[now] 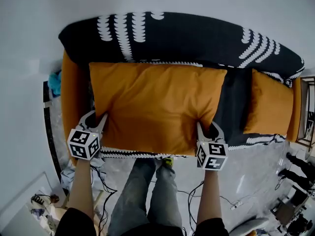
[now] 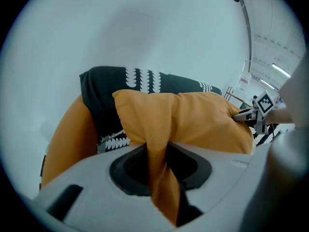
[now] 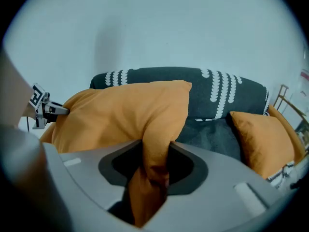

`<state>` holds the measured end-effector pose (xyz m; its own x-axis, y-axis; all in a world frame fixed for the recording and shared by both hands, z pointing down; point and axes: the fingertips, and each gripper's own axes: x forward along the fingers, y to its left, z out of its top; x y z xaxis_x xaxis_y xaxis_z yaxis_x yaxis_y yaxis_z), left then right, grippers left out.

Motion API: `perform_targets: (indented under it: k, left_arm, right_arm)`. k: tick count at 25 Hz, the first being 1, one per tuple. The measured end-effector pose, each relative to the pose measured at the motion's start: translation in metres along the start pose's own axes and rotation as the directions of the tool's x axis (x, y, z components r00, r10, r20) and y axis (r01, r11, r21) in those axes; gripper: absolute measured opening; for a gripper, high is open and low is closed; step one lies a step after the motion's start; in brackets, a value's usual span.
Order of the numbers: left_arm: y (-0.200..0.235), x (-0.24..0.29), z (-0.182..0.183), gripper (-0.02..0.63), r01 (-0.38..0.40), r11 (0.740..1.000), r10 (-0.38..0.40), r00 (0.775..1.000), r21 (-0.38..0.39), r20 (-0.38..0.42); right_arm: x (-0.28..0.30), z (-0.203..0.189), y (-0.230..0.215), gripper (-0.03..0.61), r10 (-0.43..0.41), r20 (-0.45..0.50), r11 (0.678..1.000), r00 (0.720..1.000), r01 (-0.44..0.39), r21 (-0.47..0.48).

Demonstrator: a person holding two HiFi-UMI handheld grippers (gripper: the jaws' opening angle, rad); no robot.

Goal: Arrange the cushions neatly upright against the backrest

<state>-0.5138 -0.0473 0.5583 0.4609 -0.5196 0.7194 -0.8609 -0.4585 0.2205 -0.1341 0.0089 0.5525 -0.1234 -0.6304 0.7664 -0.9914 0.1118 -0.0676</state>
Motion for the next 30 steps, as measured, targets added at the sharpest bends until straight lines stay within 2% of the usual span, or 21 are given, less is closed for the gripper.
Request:
perform_targets:
  k: [8,19,23,30]
  left_arm:
    - [0.012,-0.02,0.083,0.101,-0.056,0.998,0.05,0.989,0.039,0.136]
    - [0.03,-0.003,0.174,0.101,-0.132,0.99,0.118,0.971,0.056,0.208]
    - [0.034,0.014,0.176,0.104,-0.132,0.99,0.122,0.976,0.046,0.182]
    - [0.043,0.046,0.143,0.106,-0.15,0.988,0.147,0.985,0.03,0.089]
  right_arm:
    - [-0.003,0.094,-0.004,0.164,0.006,0.147,0.999,0.989,0.001,-0.051]
    - [0.03,0.192,-0.025,0.158,0.046,0.228,0.996,0.973,-0.027,-0.089]
    - [0.054,0.197,-0.034,0.16,0.063,0.202,0.995,0.977,-0.045,-0.092]
    - [0.095,0.169,-0.04,0.156,0.077,0.121,0.993,0.99,-0.065,-0.099]
